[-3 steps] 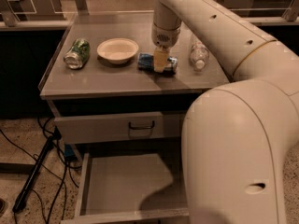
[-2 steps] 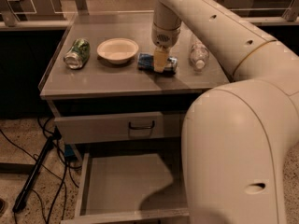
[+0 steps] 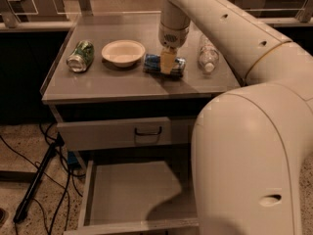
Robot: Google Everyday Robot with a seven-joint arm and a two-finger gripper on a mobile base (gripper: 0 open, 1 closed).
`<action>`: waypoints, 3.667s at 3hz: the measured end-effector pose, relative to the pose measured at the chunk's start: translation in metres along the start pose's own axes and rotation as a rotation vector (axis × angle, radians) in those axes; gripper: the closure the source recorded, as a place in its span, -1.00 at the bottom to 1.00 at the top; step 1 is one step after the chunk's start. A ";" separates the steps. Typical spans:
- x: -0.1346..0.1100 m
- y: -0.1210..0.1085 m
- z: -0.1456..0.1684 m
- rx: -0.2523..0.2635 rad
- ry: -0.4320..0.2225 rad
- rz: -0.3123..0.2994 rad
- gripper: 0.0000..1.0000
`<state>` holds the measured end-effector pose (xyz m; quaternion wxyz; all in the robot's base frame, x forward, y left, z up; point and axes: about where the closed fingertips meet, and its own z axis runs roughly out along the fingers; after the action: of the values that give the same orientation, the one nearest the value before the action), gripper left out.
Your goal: Place redbull can into middle drawer
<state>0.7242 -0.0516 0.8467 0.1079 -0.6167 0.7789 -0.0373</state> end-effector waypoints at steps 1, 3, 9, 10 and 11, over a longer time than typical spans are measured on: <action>0.011 -0.002 -0.049 0.060 -0.036 -0.002 1.00; 0.022 0.005 -0.058 0.080 -0.050 0.056 1.00; 0.098 0.195 -0.040 -0.170 -0.021 0.207 1.00; 0.099 0.197 -0.037 -0.175 -0.021 0.210 1.00; 0.101 0.221 0.007 -0.247 -0.020 0.253 1.00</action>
Offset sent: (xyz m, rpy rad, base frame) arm -0.0397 -0.0358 0.0890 0.0201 -0.0859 0.0047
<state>0.4934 -0.0964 0.7856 0.0428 -0.5228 0.8477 0.0789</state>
